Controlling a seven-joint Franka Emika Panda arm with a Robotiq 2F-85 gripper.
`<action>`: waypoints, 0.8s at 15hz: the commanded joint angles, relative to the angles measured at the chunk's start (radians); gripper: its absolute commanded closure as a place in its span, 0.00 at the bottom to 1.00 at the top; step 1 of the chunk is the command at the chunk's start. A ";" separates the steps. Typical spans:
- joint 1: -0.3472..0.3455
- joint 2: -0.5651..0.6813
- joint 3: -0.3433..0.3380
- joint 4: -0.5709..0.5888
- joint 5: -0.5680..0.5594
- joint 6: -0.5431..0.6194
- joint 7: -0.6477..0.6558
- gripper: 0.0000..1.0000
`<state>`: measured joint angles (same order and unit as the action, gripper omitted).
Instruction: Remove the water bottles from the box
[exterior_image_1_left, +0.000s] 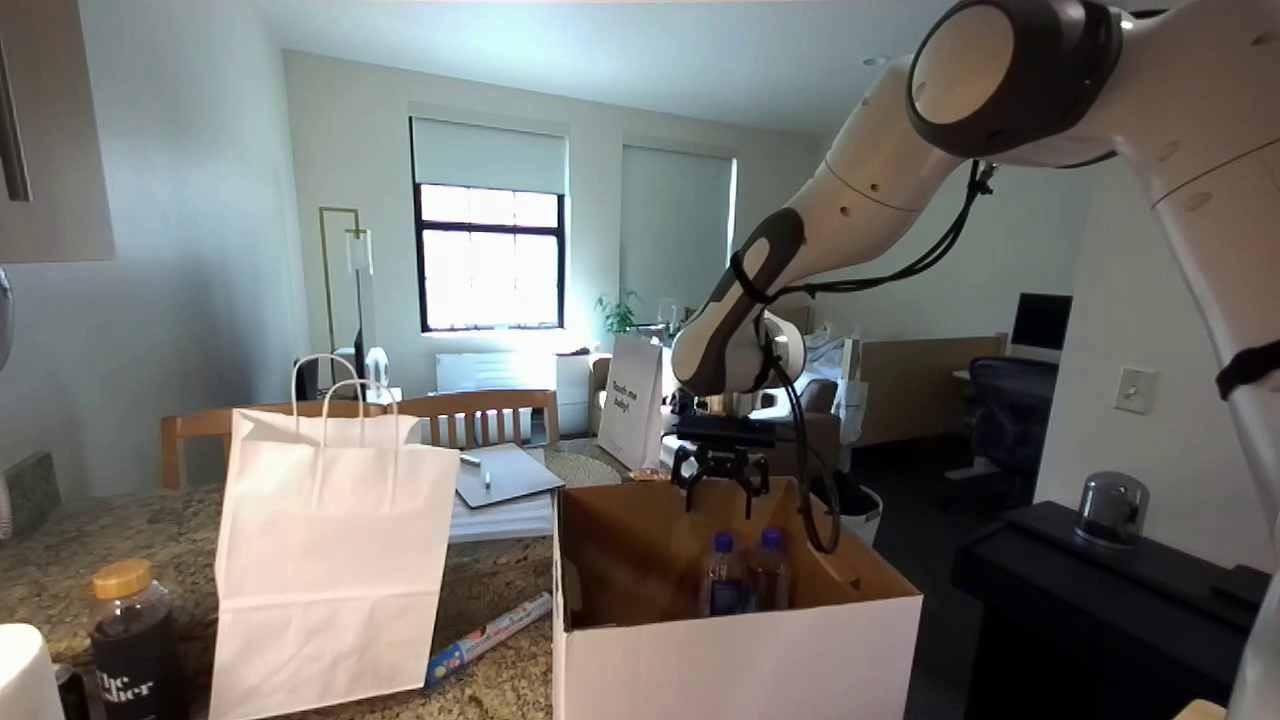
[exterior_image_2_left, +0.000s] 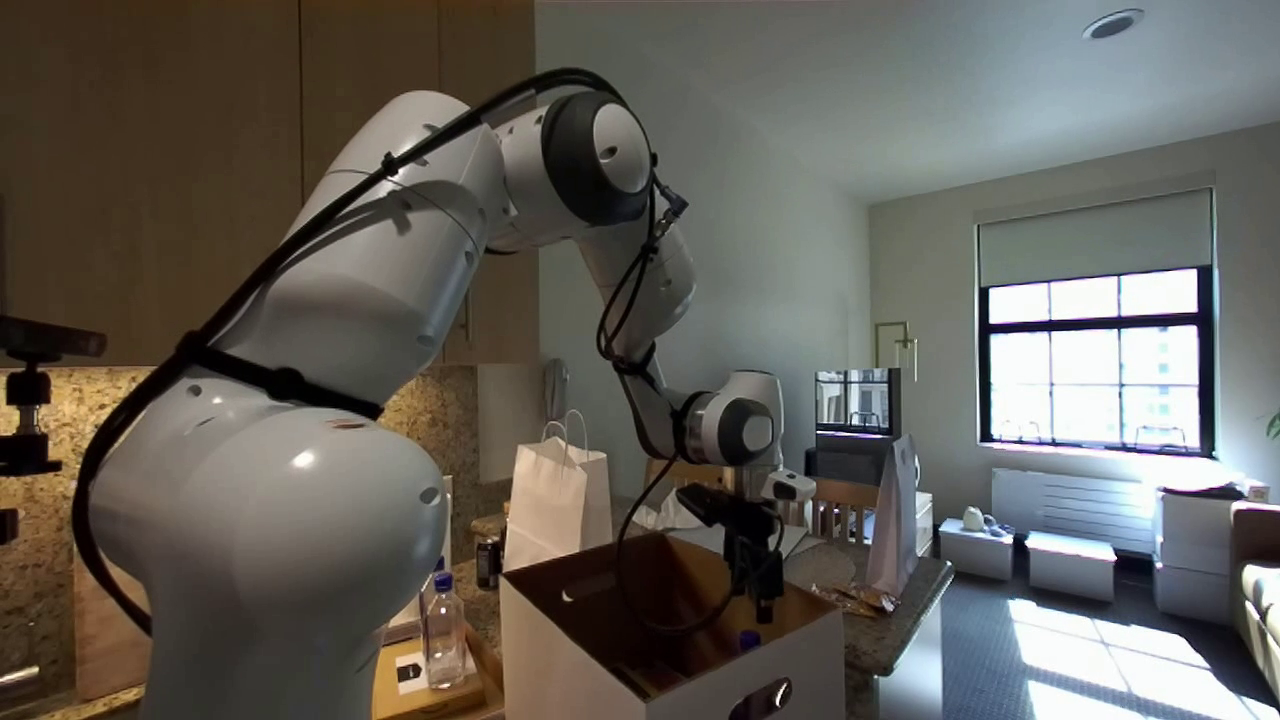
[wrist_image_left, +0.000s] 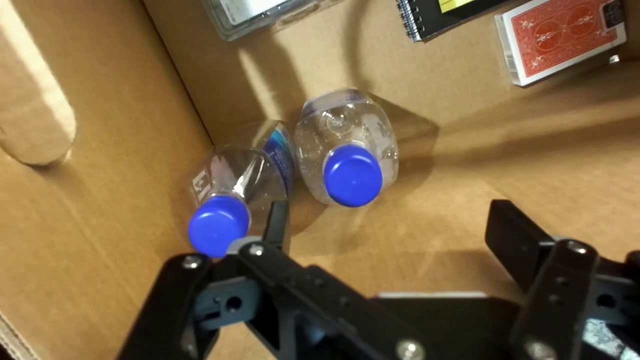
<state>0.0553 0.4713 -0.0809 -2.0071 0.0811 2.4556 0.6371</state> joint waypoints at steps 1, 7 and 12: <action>-0.010 -0.011 -0.003 -0.008 0.030 -0.017 -0.021 0.00; 0.012 -0.047 -0.011 -0.084 -0.005 0.026 -0.028 0.00; 0.025 -0.098 -0.017 -0.157 -0.020 0.134 -0.020 0.00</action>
<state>0.0639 0.4391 -0.0824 -2.0696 0.0747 2.5027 0.6310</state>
